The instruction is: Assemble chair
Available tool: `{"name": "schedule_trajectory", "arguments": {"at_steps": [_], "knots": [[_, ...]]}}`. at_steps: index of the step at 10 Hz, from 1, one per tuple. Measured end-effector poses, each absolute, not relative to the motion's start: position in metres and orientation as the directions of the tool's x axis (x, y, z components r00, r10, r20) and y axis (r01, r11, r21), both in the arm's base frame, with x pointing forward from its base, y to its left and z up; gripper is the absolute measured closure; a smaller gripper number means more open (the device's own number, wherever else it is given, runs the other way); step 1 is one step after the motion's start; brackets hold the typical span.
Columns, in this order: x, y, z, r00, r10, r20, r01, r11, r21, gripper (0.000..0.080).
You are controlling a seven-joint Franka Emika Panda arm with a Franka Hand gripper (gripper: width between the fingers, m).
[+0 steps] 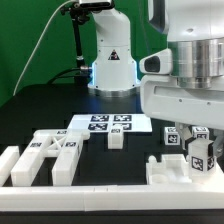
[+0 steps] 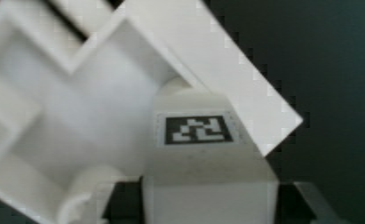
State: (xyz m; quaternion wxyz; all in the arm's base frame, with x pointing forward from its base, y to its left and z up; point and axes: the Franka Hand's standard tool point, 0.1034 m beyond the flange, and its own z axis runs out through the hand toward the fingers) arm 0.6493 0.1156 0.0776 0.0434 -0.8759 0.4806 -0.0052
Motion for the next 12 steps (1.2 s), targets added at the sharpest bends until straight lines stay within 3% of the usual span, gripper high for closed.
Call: {"name": "schedule_trajectory", "arguments": {"at_steps": [3, 8, 9, 10, 11, 12], "knots": [[0.6511, 0.1141, 0.0773, 0.175, -0.977, -0.125, -0.984, -0.168, -0.066, 0.0512], [0.6506, 0.1157, 0.0757, -0.123, -0.980, -0.159, -0.991, 0.129, -0.026, 0.0512], [0.6506, 0.1160, 0.0756, -0.119, -0.980, -0.159, -0.992, 0.124, -0.027, 0.0461], [0.6505, 0.1163, 0.0756, -0.115, -0.981, -0.159, -0.992, 0.121, -0.027, 0.0324], [0.6505, 0.1163, 0.0756, -0.115, -0.981, -0.159, -0.992, 0.121, -0.027, 0.0324], [0.6510, 0.1158, 0.0772, -0.098, -0.983, -0.159, -0.994, 0.104, -0.032, 0.0190]]}}
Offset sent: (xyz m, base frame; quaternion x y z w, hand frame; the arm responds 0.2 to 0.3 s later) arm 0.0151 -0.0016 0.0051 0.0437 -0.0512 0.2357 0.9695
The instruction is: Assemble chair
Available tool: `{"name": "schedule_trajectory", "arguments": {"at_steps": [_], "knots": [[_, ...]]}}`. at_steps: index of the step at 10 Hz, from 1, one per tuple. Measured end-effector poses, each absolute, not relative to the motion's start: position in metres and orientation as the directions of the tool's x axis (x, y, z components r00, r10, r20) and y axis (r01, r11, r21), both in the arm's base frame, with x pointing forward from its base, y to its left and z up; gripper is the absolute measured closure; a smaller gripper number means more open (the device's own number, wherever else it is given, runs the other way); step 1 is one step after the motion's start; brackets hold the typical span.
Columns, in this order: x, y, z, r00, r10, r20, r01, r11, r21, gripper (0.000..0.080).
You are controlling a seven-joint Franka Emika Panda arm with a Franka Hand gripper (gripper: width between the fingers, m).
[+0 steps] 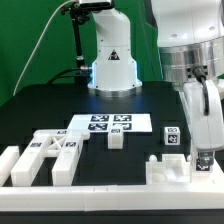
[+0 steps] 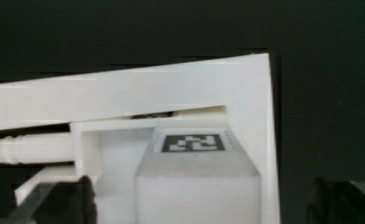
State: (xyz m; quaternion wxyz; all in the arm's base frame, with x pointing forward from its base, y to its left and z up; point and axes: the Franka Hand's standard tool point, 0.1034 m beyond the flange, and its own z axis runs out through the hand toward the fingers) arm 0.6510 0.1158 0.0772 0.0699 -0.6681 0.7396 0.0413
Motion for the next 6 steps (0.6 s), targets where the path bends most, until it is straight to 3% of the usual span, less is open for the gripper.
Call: {"name": "schedule_trajectory", "arguments": {"at_steps": [3, 6], "knots": [[0.654, 0.094, 0.125, 0.015, -0.987, -0.163, -0.995, 0.001, -0.101, 0.0152], [0.654, 0.096, 0.125, 0.020, -0.987, -0.161, -0.994, -0.002, -0.106, 0.0151]]}}
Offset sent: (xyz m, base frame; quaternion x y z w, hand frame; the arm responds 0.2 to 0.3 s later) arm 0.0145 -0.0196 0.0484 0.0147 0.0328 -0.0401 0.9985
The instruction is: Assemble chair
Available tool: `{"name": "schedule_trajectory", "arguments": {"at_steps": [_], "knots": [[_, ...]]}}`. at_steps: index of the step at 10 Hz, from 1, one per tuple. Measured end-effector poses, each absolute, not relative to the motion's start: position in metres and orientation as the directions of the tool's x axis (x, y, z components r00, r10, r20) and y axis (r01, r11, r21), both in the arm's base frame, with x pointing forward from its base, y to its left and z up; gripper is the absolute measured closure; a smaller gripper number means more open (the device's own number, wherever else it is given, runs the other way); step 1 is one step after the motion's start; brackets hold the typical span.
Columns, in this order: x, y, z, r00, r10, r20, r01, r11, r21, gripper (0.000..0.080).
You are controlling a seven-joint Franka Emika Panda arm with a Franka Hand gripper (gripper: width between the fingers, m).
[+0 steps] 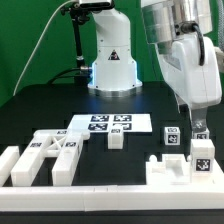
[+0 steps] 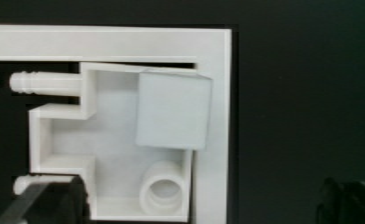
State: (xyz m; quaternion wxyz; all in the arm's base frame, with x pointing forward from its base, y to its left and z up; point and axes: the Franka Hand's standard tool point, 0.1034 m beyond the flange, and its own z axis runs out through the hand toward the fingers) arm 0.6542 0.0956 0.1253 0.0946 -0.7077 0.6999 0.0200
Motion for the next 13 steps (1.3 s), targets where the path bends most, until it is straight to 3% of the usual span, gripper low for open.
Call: {"name": "schedule_trajectory", "arguments": {"at_steps": [2, 5, 8, 13], "knots": [[0.654, 0.096, 0.125, 0.020, -0.987, -0.160, -0.994, -0.003, -0.105, 0.0151], [0.649, 0.080, 0.125, 0.160, -0.977, -0.138, -0.981, -0.141, -0.137, 0.0151], [0.628, 0.046, 0.121, 0.415, -0.906, -0.082, -0.904, -0.401, -0.146, 0.0151], [0.624, 0.050, 0.116, 0.664, -0.747, -0.020, -0.739, -0.652, -0.168, 0.0151]]}}
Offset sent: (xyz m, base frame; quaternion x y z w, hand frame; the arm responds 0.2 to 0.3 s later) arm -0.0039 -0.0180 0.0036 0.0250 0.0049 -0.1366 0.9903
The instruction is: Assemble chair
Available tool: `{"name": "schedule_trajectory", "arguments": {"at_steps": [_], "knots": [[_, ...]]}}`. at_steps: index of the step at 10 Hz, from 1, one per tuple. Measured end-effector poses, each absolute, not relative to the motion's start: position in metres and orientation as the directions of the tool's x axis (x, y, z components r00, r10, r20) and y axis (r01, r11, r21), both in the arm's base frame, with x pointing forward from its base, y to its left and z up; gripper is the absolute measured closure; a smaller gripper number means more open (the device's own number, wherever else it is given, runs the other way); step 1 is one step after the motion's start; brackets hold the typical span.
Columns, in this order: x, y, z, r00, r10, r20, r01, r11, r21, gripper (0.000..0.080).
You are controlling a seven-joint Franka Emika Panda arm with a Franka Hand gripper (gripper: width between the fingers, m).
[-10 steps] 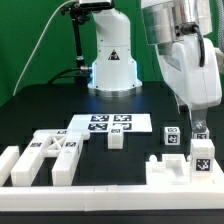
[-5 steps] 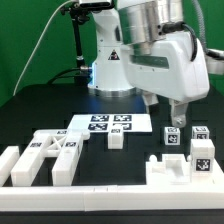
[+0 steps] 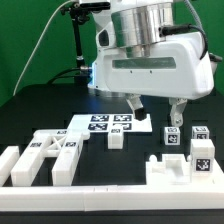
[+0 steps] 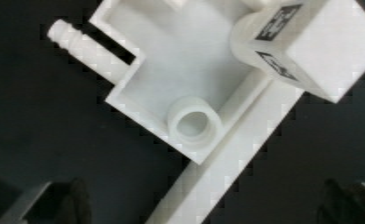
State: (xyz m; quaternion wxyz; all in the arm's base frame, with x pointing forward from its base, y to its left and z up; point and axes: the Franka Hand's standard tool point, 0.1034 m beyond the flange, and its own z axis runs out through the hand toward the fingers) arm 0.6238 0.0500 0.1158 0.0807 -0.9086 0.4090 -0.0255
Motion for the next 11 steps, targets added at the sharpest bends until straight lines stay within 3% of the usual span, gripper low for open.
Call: {"name": "schedule_trajectory", "arguments": {"at_steps": [1, 2, 6, 8, 11], "knots": [[0.624, 0.048, 0.112, 0.709, -0.706, 0.012, -0.693, -0.699, -0.177, 0.0151], [0.611, 0.045, 0.097, 0.749, -0.661, 0.046, -0.646, -0.744, -0.172, 0.0151], [0.555, 0.014, 0.071, 0.933, -0.360, 0.010, -0.358, -0.929, -0.097, 0.0151], [0.546, 0.014, 0.072, 0.969, -0.237, 0.065, -0.232, -0.970, -0.069, 0.0151], [0.545, 0.013, 0.071, 0.978, -0.202, 0.044, -0.198, -0.978, -0.069, 0.0151]]}}
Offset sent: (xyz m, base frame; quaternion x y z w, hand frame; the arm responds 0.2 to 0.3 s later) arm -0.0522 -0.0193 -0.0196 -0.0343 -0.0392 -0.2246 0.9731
